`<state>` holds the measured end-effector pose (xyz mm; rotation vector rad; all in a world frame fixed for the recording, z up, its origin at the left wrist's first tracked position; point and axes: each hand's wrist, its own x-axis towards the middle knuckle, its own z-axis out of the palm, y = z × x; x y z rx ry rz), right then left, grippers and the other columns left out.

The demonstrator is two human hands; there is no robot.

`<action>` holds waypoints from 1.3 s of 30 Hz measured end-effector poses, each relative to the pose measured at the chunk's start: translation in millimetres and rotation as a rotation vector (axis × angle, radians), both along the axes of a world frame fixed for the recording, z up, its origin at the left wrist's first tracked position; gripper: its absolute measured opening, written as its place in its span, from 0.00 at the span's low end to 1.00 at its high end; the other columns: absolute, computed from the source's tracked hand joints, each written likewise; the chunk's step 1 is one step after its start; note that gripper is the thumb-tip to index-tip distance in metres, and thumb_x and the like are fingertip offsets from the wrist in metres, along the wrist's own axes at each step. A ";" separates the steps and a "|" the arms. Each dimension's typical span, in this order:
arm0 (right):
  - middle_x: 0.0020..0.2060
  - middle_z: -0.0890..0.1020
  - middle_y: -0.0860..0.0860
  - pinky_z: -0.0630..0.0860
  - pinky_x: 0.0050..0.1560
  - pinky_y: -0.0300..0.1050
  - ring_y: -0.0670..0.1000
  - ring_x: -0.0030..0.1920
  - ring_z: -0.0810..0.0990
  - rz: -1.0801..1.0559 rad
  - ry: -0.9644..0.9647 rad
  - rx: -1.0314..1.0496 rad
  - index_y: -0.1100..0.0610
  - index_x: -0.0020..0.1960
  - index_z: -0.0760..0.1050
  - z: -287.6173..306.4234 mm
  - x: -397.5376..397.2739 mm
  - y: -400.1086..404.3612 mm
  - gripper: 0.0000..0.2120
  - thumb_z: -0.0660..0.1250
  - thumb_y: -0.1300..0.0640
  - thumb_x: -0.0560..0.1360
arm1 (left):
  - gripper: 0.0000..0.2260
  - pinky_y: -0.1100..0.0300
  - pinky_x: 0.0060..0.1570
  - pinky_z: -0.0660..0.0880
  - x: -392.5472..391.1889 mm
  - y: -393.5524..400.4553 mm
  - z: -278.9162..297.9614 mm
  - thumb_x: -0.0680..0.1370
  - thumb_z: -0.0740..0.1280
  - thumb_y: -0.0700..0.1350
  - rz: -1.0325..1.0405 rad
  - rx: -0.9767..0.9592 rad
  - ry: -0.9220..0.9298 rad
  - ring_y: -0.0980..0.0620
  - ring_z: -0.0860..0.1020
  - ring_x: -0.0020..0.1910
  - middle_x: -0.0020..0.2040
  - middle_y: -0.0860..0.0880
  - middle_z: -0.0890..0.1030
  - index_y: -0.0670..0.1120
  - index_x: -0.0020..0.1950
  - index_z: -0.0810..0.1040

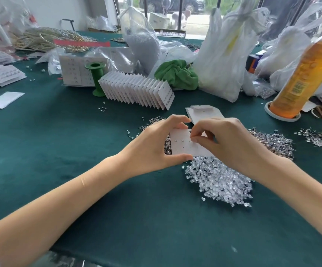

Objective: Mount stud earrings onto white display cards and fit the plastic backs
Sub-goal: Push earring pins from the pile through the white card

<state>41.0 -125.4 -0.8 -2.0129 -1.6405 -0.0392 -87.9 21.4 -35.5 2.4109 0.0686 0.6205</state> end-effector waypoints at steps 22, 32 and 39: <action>0.37 0.78 0.37 0.63 0.39 0.29 0.38 0.38 0.73 0.026 -0.062 -0.199 0.45 0.43 0.82 -12.7 -7.2 6.8 0.04 0.71 0.46 0.72 | 0.32 0.67 0.59 0.68 3.5 28.0 -3.9 0.68 0.76 0.54 0.168 -0.082 0.027 0.58 0.75 0.57 0.59 0.53 0.78 0.54 0.67 0.66; 0.37 0.78 0.38 0.64 0.51 0.39 0.43 0.45 0.74 0.031 -0.199 -0.198 0.44 0.43 0.80 -17.5 -14.6 11.5 0.01 0.70 0.48 0.74 | 0.33 0.59 0.61 0.70 2.4 26.6 -3.9 0.69 0.75 0.53 0.153 -0.078 0.057 0.56 0.75 0.59 0.60 0.52 0.77 0.52 0.69 0.64; 0.30 0.82 0.41 0.68 0.27 0.30 0.40 0.25 0.71 0.040 0.452 -0.019 0.46 0.39 0.82 3.5 3.8 7.7 0.01 0.73 0.51 0.69 | 0.34 0.60 0.60 0.70 2.2 24.4 -4.5 0.68 0.75 0.54 0.130 -0.083 0.059 0.57 0.75 0.58 0.59 0.53 0.78 0.54 0.69 0.63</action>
